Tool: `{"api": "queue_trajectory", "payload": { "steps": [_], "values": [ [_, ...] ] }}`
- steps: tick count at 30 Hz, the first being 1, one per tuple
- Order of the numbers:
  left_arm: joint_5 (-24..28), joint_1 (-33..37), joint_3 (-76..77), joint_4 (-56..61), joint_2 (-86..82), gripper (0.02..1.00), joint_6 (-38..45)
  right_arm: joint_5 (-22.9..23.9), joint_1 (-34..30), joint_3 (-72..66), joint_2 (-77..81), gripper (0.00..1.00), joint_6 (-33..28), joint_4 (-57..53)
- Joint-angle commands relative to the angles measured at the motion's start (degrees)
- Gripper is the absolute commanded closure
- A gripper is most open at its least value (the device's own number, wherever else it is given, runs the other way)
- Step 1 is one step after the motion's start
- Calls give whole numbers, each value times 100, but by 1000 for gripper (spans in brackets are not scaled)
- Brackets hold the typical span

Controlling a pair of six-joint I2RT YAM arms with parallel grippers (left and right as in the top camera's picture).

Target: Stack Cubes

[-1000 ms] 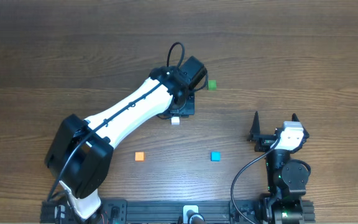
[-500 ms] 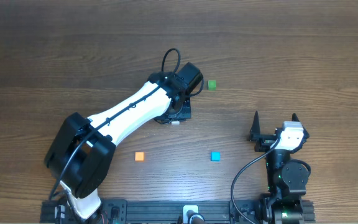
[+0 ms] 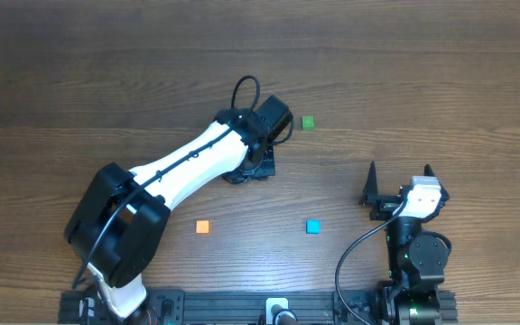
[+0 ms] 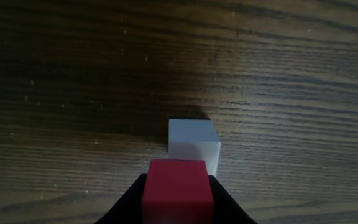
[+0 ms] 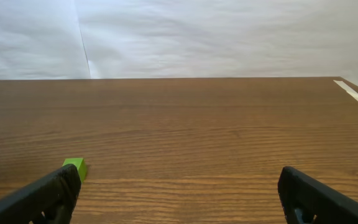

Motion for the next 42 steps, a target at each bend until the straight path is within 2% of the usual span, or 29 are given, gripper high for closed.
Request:
{"api": "queue_trajectory", "payload": {
  "steps": [1, 42],
  "values": [
    [55, -44, -61, 153, -55, 978, -98, -48, -31, -48, -35, 7, -26, 4],
    [-168, -70, -61, 315, 153, 956, -225, -48, -31, -48, -35, 7, -26, 4]
  ]
}}
